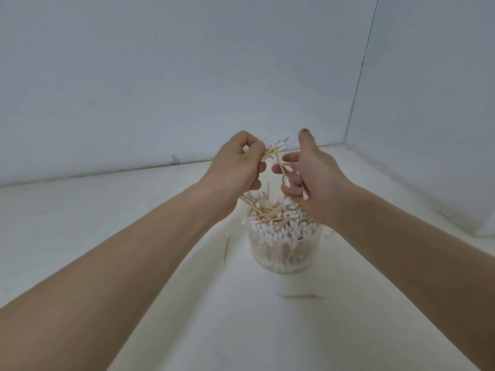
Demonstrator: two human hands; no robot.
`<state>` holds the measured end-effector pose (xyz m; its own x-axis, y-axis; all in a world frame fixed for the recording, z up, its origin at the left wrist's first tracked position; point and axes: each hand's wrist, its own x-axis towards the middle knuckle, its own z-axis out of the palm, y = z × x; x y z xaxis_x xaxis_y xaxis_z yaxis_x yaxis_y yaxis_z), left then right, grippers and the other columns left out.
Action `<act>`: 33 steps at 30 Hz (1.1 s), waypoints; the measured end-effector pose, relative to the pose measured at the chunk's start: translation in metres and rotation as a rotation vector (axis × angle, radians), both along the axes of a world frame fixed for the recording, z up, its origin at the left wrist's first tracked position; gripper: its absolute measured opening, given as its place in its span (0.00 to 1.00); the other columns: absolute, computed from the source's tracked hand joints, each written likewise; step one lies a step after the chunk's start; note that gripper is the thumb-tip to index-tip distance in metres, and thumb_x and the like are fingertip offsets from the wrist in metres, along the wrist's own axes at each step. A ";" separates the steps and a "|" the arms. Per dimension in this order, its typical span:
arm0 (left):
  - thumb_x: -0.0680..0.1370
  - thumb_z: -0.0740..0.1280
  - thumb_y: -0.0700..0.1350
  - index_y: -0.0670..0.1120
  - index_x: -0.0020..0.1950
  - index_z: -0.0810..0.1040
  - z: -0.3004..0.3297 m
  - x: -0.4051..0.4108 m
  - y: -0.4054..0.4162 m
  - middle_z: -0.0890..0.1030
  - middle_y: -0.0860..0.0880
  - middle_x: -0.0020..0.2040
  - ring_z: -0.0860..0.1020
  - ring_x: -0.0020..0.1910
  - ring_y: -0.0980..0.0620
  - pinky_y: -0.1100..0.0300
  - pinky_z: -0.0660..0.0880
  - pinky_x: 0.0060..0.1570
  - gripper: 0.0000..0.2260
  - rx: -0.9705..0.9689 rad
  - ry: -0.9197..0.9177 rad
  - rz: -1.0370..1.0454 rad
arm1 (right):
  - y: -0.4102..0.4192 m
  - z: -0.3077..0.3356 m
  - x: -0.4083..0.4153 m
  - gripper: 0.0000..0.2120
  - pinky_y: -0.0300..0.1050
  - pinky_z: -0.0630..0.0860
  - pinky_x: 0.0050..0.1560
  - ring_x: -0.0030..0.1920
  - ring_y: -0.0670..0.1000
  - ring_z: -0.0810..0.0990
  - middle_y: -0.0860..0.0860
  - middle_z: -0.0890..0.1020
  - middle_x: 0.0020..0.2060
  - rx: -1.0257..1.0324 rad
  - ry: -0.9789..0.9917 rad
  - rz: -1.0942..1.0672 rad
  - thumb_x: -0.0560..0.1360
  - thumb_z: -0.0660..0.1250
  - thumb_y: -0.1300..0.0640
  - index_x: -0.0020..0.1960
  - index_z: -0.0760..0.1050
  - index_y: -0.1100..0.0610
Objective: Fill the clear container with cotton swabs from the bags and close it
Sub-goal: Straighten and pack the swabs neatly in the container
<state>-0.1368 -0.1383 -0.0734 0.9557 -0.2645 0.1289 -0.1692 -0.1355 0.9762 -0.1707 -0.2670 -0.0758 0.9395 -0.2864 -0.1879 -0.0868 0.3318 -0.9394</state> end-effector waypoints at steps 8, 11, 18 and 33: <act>0.83 0.62 0.46 0.45 0.50 0.71 -0.002 0.003 0.002 0.74 0.50 0.37 0.73 0.38 0.50 0.59 0.72 0.36 0.05 0.007 -0.021 0.088 | -0.005 -0.002 -0.004 0.05 0.36 0.59 0.22 0.24 0.45 0.60 0.57 0.77 0.36 0.138 -0.062 0.197 0.80 0.65 0.58 0.50 0.70 0.59; 0.84 0.62 0.46 0.46 0.47 0.69 -0.004 0.000 0.000 0.75 0.49 0.38 0.72 0.37 0.51 0.61 0.71 0.34 0.07 0.013 -0.014 0.079 | -0.006 -0.003 -0.002 0.06 0.36 0.59 0.22 0.24 0.45 0.61 0.57 0.76 0.36 0.187 -0.096 0.184 0.81 0.65 0.58 0.51 0.70 0.60; 0.83 0.59 0.43 0.46 0.45 0.66 -0.001 -0.009 -0.009 0.72 0.48 0.39 0.73 0.31 0.55 0.64 0.71 0.27 0.08 0.095 -0.078 0.046 | -0.001 -0.001 0.001 0.06 0.39 0.63 0.25 0.25 0.47 0.65 0.52 0.71 0.29 0.229 -0.169 0.170 0.81 0.62 0.64 0.44 0.70 0.60; 0.86 0.52 0.61 0.48 0.45 0.67 -0.002 -0.023 -0.015 0.77 0.49 0.40 0.76 0.38 0.50 0.53 0.68 0.37 0.20 0.524 -0.312 -0.033 | 0.011 0.006 -0.001 0.15 0.40 0.75 0.36 0.30 0.47 0.76 0.50 0.74 0.32 0.253 -0.191 0.016 0.82 0.59 0.56 0.37 0.69 0.56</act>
<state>-0.1593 -0.1533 -0.0757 0.8841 -0.3971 0.2464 -0.4488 -0.5741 0.6849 -0.1712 -0.2565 -0.0694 0.9688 -0.2375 -0.0712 0.0757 0.5571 -0.8270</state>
